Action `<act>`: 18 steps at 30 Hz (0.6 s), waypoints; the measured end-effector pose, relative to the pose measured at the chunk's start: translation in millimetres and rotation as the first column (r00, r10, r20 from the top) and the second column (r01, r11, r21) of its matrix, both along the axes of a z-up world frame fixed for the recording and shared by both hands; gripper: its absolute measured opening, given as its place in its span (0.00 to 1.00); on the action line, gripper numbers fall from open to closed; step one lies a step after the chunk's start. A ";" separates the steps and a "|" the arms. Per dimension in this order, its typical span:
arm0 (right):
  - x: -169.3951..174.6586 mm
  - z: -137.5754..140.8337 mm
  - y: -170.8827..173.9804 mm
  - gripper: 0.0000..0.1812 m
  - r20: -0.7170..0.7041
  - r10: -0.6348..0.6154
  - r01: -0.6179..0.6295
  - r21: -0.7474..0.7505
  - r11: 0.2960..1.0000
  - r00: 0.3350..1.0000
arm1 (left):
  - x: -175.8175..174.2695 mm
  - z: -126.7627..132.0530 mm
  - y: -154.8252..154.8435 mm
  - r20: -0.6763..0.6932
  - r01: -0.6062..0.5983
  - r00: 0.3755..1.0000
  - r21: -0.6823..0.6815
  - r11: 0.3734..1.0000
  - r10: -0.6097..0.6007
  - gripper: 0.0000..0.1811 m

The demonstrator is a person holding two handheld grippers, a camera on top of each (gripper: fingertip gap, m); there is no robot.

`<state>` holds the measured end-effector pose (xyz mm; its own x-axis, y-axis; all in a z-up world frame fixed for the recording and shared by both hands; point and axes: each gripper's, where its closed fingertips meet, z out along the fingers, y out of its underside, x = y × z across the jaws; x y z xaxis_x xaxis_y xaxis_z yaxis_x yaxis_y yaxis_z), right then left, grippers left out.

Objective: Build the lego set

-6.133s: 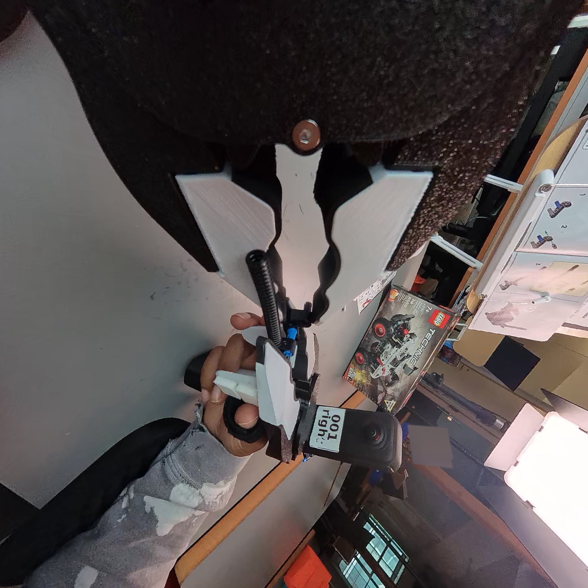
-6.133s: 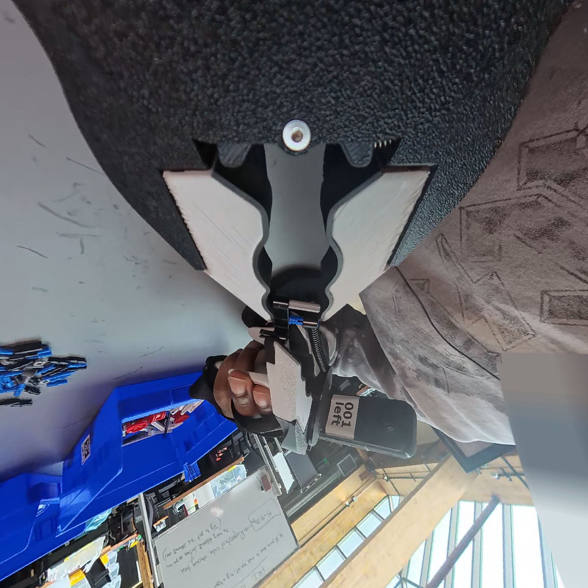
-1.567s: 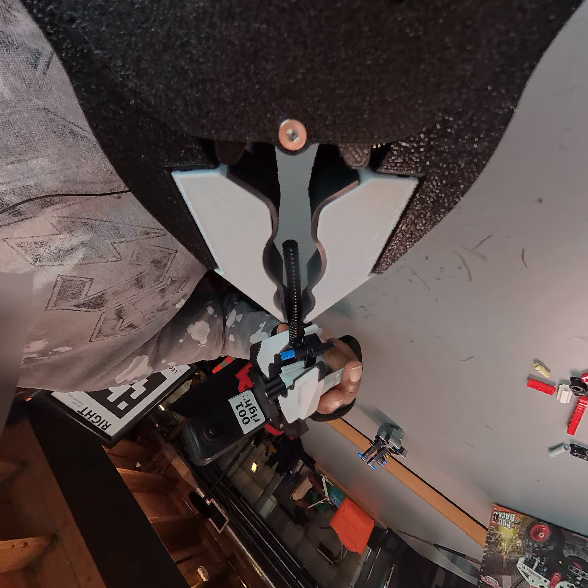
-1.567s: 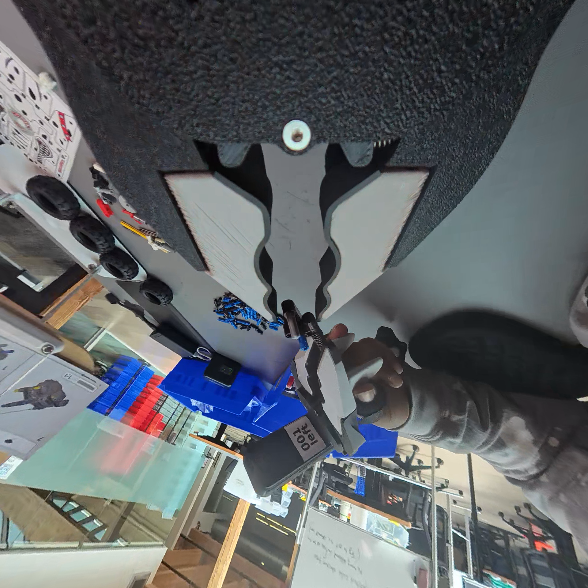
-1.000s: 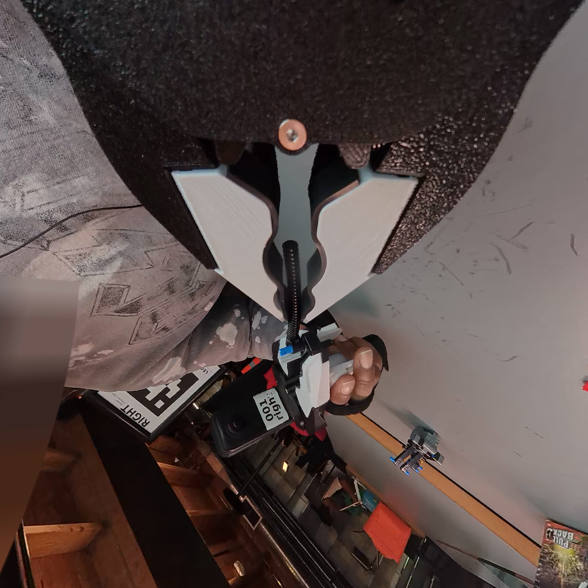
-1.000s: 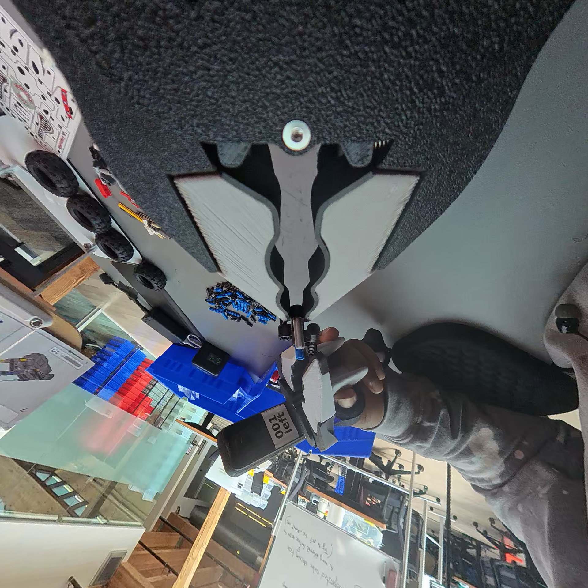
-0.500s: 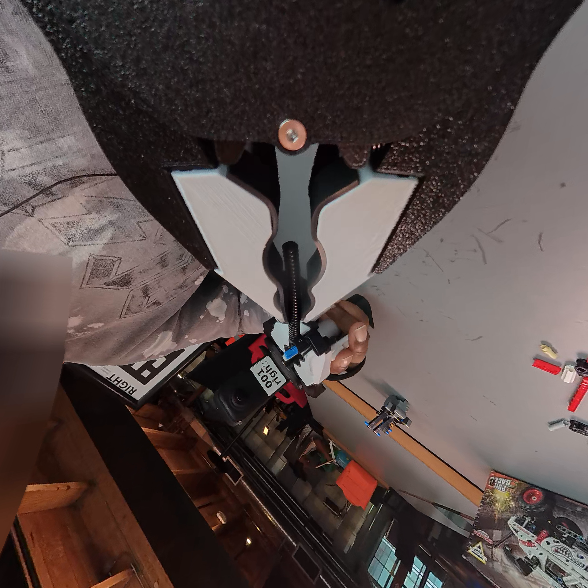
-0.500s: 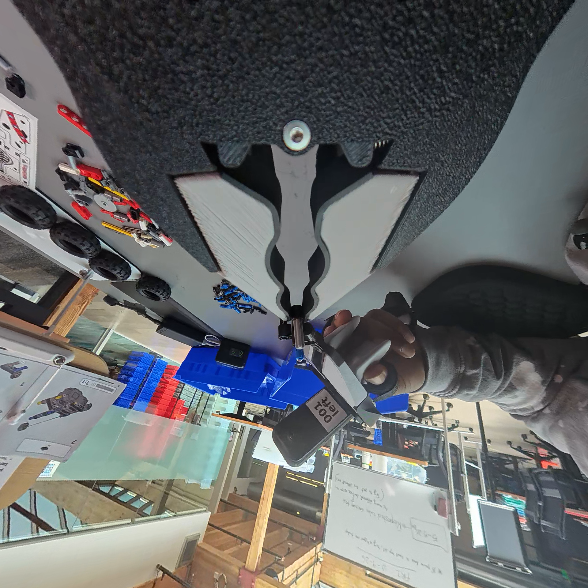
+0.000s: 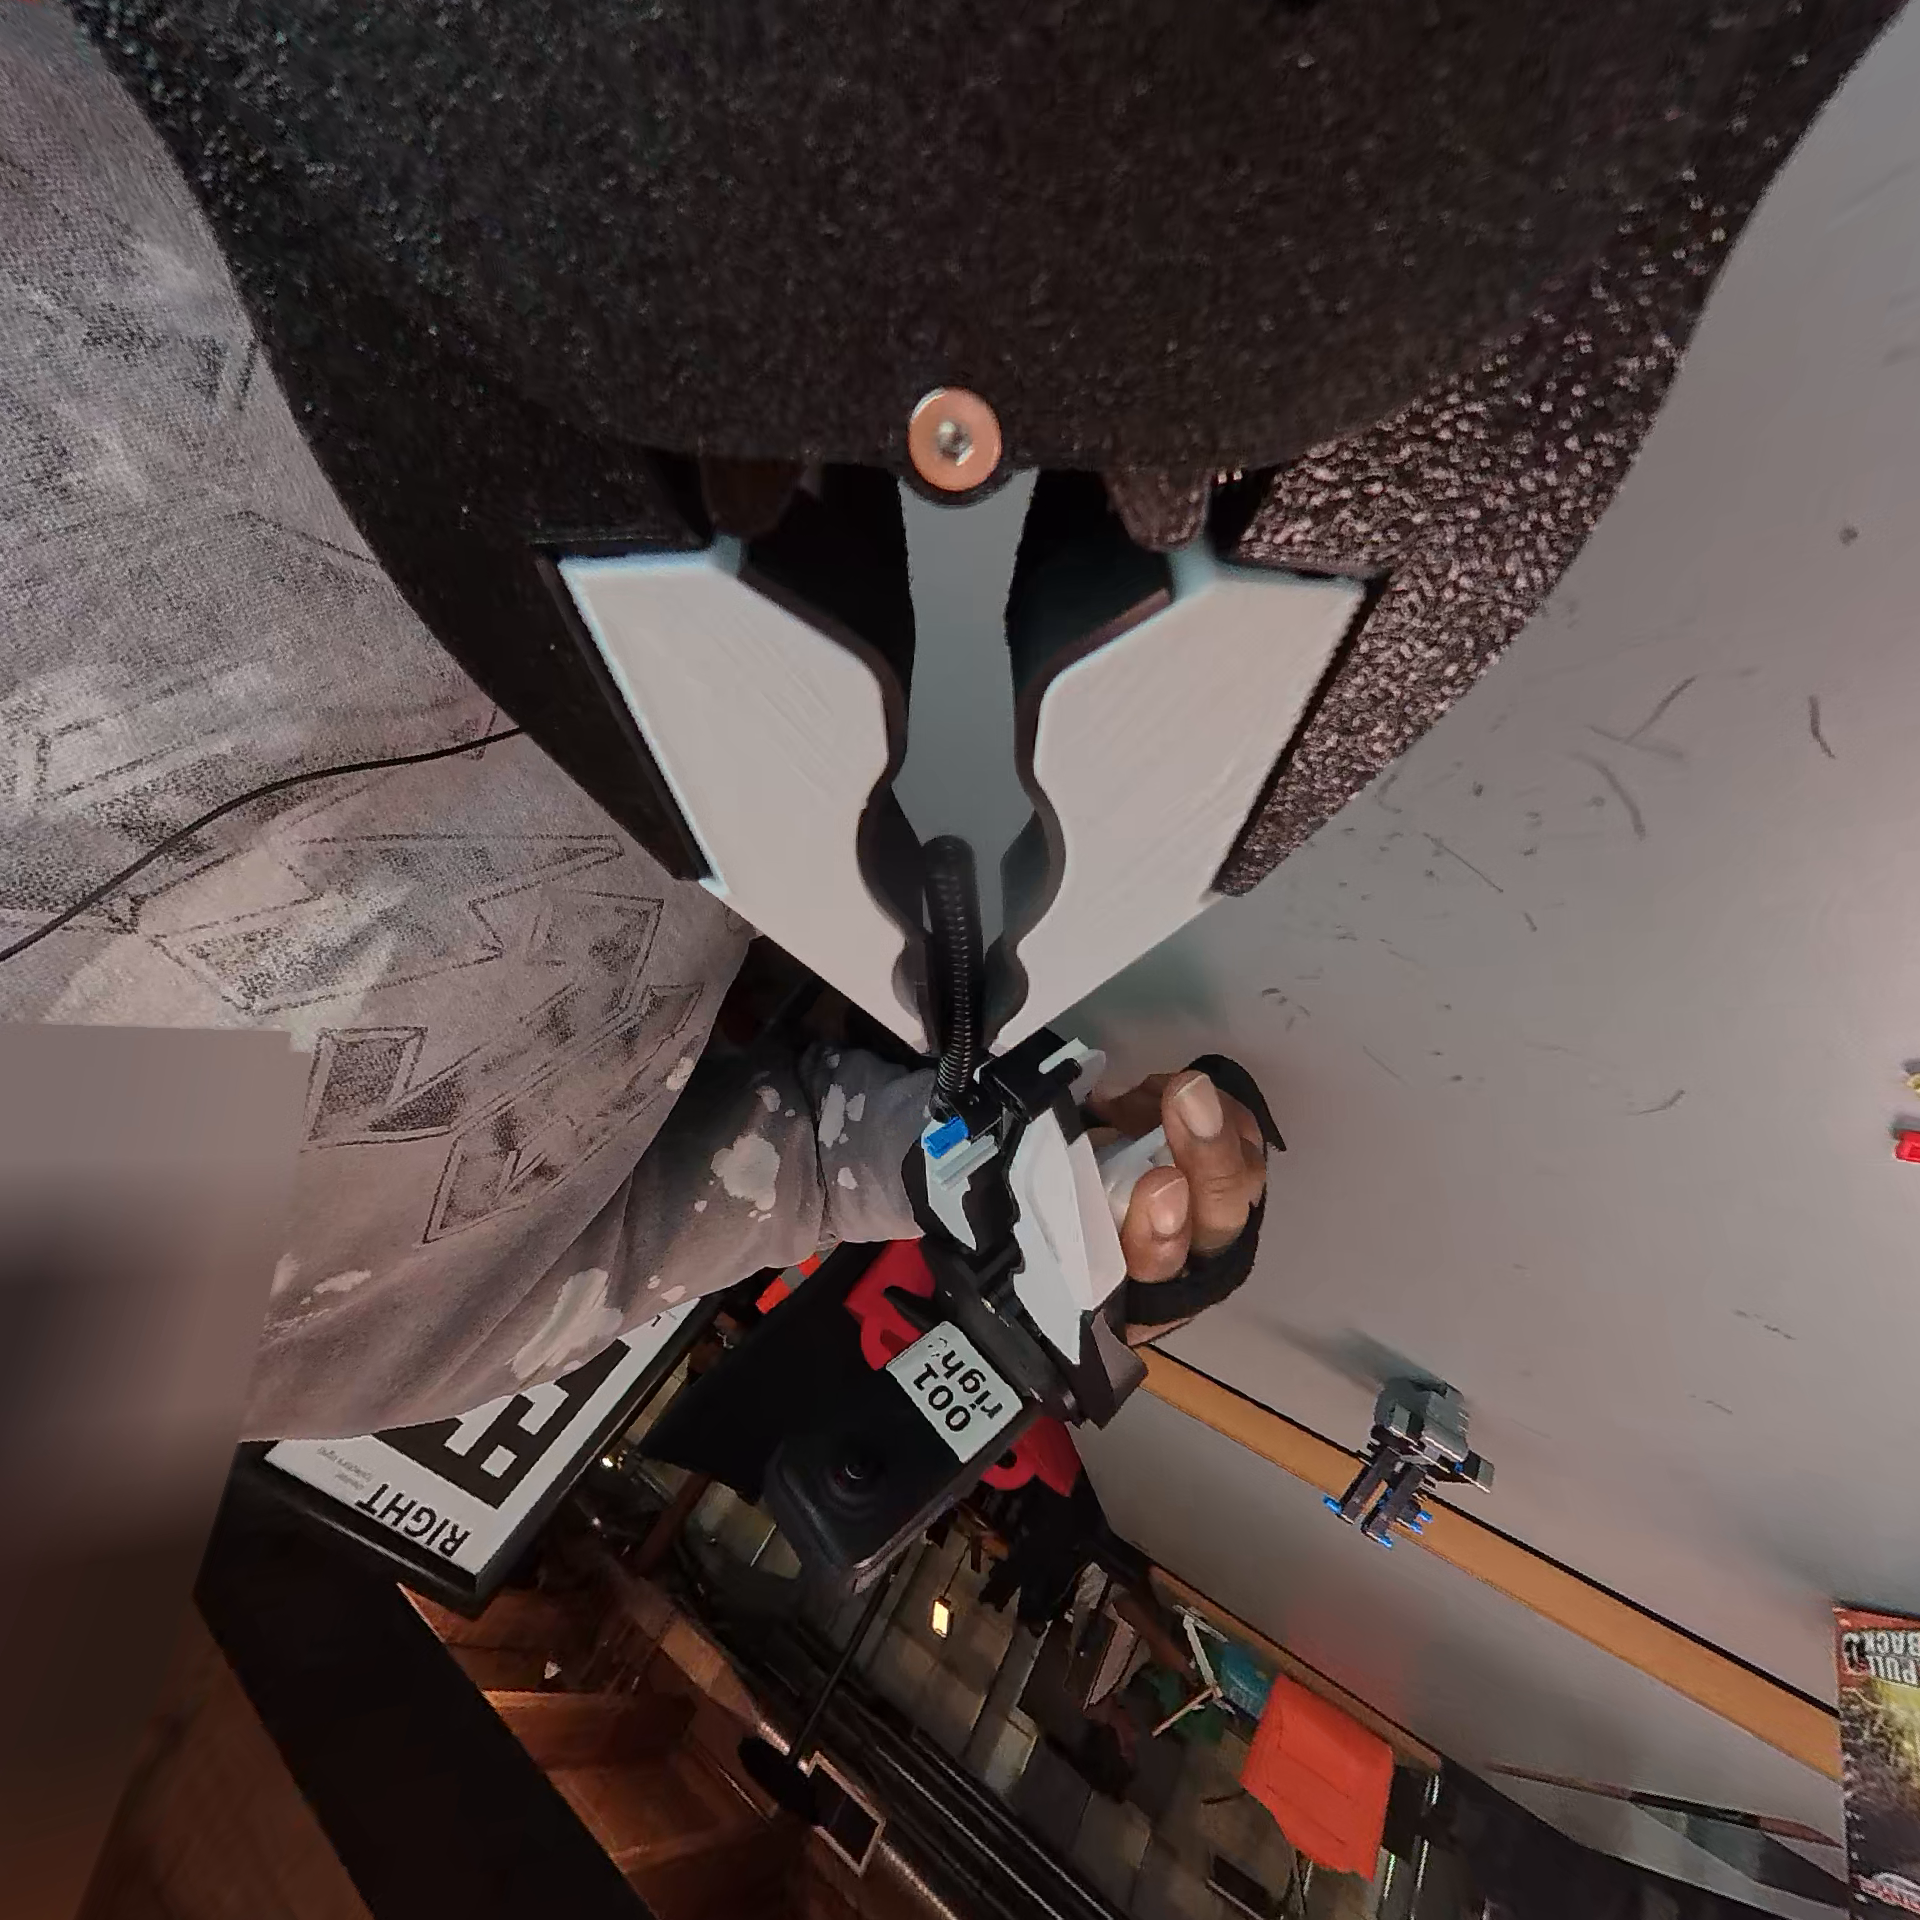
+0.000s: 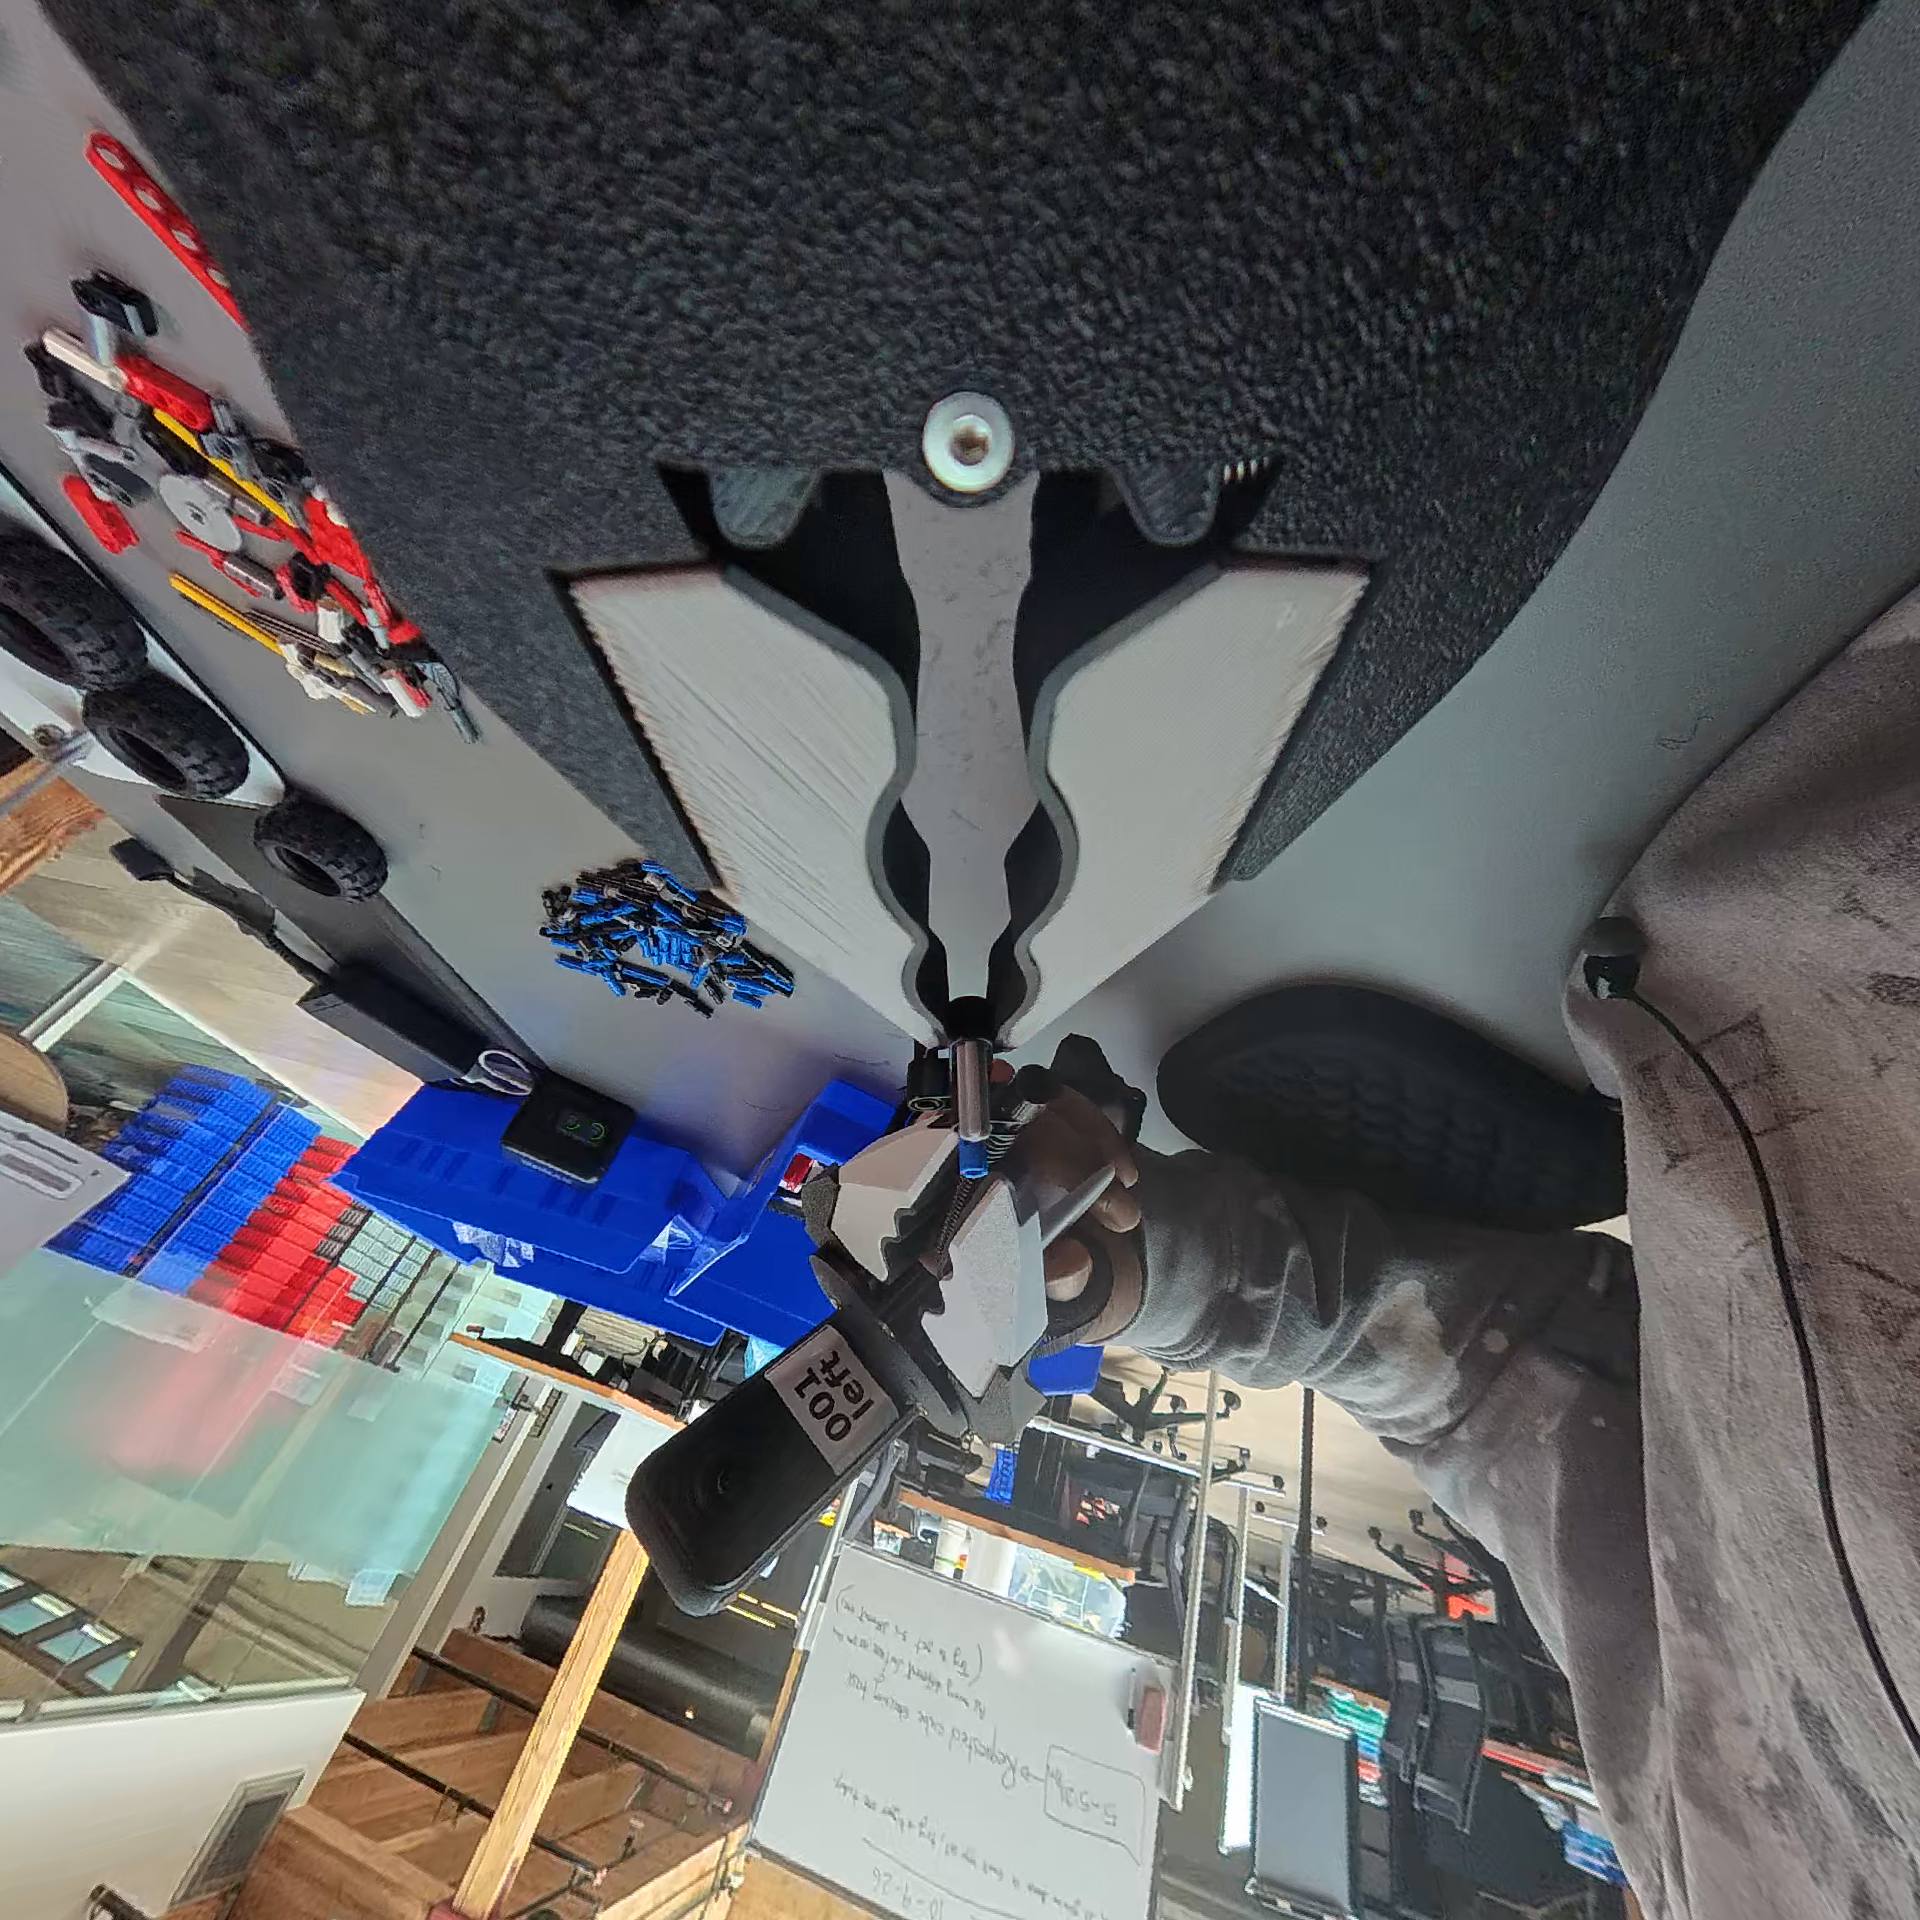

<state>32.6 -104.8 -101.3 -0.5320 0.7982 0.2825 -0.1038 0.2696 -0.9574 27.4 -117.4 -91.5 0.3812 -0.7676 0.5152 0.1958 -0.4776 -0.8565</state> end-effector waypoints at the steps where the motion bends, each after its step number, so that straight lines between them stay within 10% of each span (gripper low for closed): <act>1: -1.1 0.6 1.5 0.04 -0.005 -0.014 0.014 -0.001 1.000 1.000 | -1.0 0.7 1.2 0.005 -0.010 1.000 0.000 1.000 0.010 0.03; 18: -1.9 4.3 4.5 0.04 -0.016 -0.033 0.032 -0.033 0.999 0.999 | 1.9 2.2 1.7 -0.022 -0.030 0.999 0.032 0.999 0.031 0.03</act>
